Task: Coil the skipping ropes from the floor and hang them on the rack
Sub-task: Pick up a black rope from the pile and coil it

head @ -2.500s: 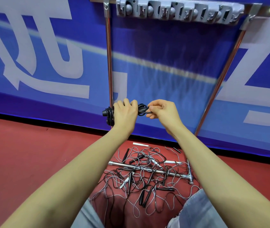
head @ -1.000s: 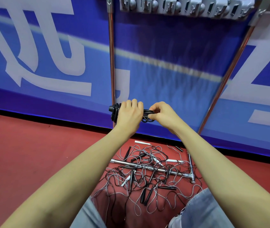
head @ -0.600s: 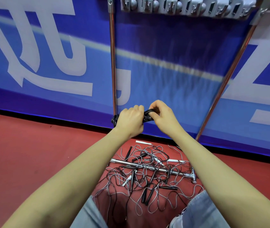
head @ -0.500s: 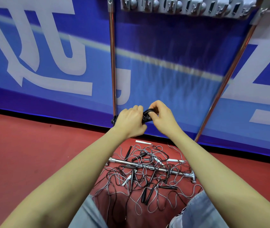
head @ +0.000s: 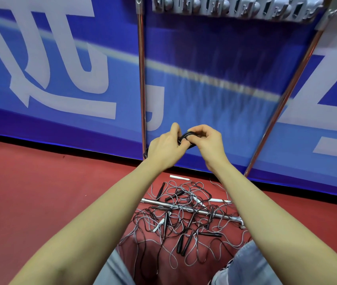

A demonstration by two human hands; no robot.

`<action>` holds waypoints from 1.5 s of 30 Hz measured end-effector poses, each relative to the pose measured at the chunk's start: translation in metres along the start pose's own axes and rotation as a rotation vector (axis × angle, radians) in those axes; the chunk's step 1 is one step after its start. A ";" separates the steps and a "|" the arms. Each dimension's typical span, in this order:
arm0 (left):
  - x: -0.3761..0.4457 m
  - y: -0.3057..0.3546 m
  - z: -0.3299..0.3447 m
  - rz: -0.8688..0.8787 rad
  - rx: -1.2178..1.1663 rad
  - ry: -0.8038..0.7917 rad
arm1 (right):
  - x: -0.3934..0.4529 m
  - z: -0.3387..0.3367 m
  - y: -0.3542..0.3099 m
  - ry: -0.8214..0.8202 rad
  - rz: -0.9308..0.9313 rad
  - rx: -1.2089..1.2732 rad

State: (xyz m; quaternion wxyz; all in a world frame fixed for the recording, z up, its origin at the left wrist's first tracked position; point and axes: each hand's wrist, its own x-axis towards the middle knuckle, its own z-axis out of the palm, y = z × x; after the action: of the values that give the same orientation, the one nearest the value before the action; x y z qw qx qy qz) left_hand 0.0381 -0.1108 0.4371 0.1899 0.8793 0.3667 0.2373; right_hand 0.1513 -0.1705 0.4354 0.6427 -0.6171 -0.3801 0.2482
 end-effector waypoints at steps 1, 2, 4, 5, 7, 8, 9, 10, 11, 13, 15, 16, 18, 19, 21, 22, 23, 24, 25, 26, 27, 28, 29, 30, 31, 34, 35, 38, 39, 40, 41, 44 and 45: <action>0.000 0.000 0.000 0.007 0.011 -0.011 | 0.000 -0.001 0.001 0.001 0.011 0.013; 0.000 0.000 0.000 0.014 0.023 -0.021 | 0.000 -0.003 0.001 -0.006 0.021 0.025; -0.001 0.000 0.002 0.006 0.013 -0.024 | 0.000 -0.007 -0.001 -0.066 0.042 0.075; -0.001 -0.002 0.002 -0.008 -0.006 -0.020 | 0.000 -0.009 -0.002 -0.118 0.060 0.116; -0.002 -0.004 0.002 -0.027 -0.041 -0.012 | 0.001 -0.013 -0.001 -0.219 0.090 0.177; -0.002 -0.005 0.001 -0.028 -0.053 -0.010 | 0.002 -0.015 0.000 -0.250 0.087 0.184; -0.002 -0.005 0.001 -0.025 -0.062 -0.011 | 0.002 -0.016 0.001 -0.265 0.074 0.179; -0.002 -0.005 0.001 -0.019 -0.065 -0.012 | 0.002 -0.016 0.001 -0.271 0.054 0.163; -0.002 -0.004 0.001 -0.010 -0.066 -0.015 | 0.002 -0.015 0.002 -0.265 0.026 0.133; -0.001 -0.003 0.002 0.008 -0.065 -0.021 | 0.001 -0.014 0.000 -0.228 -0.035 0.057; -0.001 -0.003 0.001 0.032 -0.062 -0.029 | 0.000 -0.012 -0.002 -0.191 -0.081 -0.003; -0.002 -0.004 0.000 0.050 -0.054 -0.029 | 0.000 -0.011 -0.002 -0.179 -0.102 -0.020; -0.002 -0.004 -0.001 0.073 -0.042 -0.015 | -0.002 -0.009 -0.002 -0.142 -0.128 -0.037; -0.002 -0.004 0.000 0.073 -0.042 0.003 | -0.002 -0.009 -0.003 -0.123 -0.131 -0.033; -0.002 -0.004 0.000 0.065 -0.036 0.036 | -0.002 -0.009 -0.003 -0.105 -0.125 -0.016; -0.002 -0.004 0.000 0.065 -0.024 0.045 | -0.002 -0.010 -0.004 -0.106 -0.113 -0.005; -0.002 -0.004 0.001 0.070 -0.008 0.051 | -0.001 -0.011 -0.004 -0.107 -0.089 0.003; -0.002 -0.004 0.002 0.078 0.014 0.057 | 0.000 -0.012 -0.004 -0.109 -0.058 0.006; -0.002 -0.005 0.003 0.085 0.037 0.063 | 0.002 -0.011 -0.005 -0.106 -0.030 -0.019; -0.002 -0.005 0.004 0.089 0.060 0.067 | 0.003 -0.010 -0.007 -0.103 -0.012 -0.077; -0.002 -0.005 0.005 0.088 0.082 0.068 | 0.005 -0.008 -0.009 -0.103 0.000 -0.147; -0.002 -0.005 0.006 0.086 0.106 0.070 | 0.007 -0.005 -0.011 -0.104 0.020 -0.195; -0.001 -0.005 0.007 0.087 0.135 0.073 | 0.008 -0.002 -0.014 -0.096 0.051 -0.217; -0.001 -0.005 0.007 0.092 0.172 0.074 | 0.009 0.001 -0.018 -0.079 0.088 -0.220; 0.001 -0.005 0.008 0.101 0.218 0.076 | 0.009 0.003 -0.021 -0.063 0.124 -0.218; 0.007 -0.008 0.010 0.170 0.404 0.097 | 0.010 0.009 -0.026 -0.060 0.183 -0.232; 0.008 -0.010 0.011 0.195 0.459 0.105 | 0.011 0.011 -0.025 -0.051 0.177 -0.238; 0.008 -0.014 0.011 0.229 0.540 0.116 | 0.010 0.014 -0.023 0.014 0.132 -0.289; 0.007 -0.015 0.012 0.242 0.555 0.121 | 0.009 0.015 -0.022 0.021 0.111 -0.333; 0.006 -0.015 0.011 0.253 0.557 0.127 | 0.007 0.016 -0.023 0.020 0.083 -0.384; 0.005 -0.016 0.011 0.265 0.558 0.130 | 0.005 0.016 -0.022 0.019 0.055 -0.432; 0.002 -0.017 0.007 0.334 0.602 0.104 | 0.005 0.014 -0.023 0.046 0.015 -0.522; 0.001 -0.017 0.005 0.353 0.621 0.119 | 0.007 0.011 -0.023 0.064 -0.002 -0.549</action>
State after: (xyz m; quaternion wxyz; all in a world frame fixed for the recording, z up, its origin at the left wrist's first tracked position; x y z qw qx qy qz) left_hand 0.0323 -0.0998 0.4244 -0.1518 0.9294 0.2744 0.1944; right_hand 0.1430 -0.1605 0.4583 0.4635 -0.7754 -0.4130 0.1157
